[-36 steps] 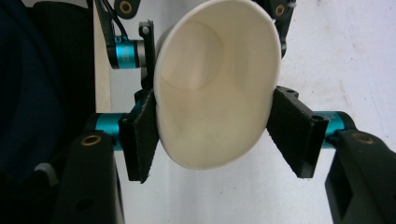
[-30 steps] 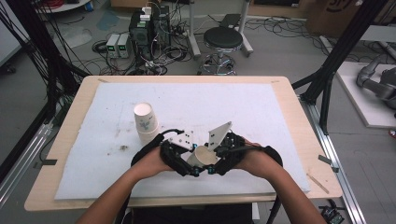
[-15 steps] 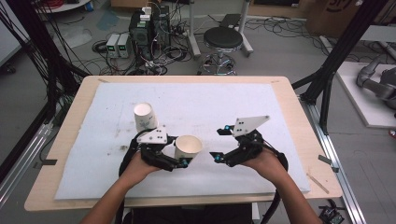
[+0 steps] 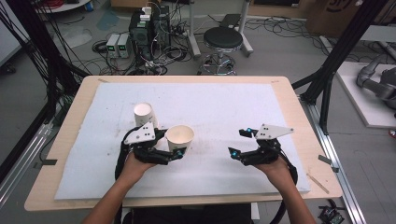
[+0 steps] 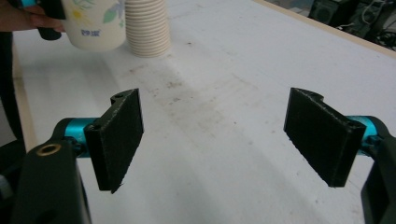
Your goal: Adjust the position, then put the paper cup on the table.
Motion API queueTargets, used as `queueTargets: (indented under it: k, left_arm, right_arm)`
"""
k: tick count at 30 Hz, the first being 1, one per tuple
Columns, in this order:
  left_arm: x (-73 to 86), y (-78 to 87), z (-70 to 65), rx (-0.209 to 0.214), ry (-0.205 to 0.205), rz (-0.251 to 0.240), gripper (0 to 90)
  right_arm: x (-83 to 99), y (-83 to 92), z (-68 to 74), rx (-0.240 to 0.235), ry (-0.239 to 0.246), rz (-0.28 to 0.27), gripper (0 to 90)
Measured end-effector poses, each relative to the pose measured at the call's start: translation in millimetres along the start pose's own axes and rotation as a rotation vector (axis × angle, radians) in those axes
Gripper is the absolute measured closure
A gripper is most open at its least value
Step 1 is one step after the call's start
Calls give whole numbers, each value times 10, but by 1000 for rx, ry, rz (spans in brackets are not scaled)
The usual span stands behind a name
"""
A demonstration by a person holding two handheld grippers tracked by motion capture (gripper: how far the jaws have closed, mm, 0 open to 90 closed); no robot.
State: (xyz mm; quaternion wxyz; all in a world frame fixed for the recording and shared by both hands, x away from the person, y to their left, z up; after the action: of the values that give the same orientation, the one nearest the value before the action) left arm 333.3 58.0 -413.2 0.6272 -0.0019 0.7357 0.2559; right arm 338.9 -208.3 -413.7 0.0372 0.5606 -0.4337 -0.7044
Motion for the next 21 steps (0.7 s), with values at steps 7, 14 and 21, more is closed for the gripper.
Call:
queueTargets:
  k: [7, 14, 21]
  left_arm:
    - [-20, 10, 44, -33, 12, -24, 324]
    - [-24, 49, 63, -48, 8, -38, 318]
    - [-13, 166, 73, -53, 16, -61, 311]
  right_arm:
    - [113, 69, -90, 47, -38, -42, 202]
    - [169, 18, -97, 58, -45, -45, 202]
    - [179, 62, -131, 68, -47, -54, 203]
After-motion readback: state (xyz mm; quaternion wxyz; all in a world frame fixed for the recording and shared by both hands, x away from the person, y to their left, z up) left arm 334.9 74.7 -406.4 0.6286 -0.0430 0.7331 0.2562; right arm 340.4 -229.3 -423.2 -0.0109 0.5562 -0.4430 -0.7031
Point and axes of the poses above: each handheld gripper's, and its own axes: y roughly backward along the jaws, x roughly out of its underside, z roughly to its left, the point moved 7 cm from there along -y, roughly forward along the jaws, and after that the axes turned 11 degrees about z, right-handed, at the moved point
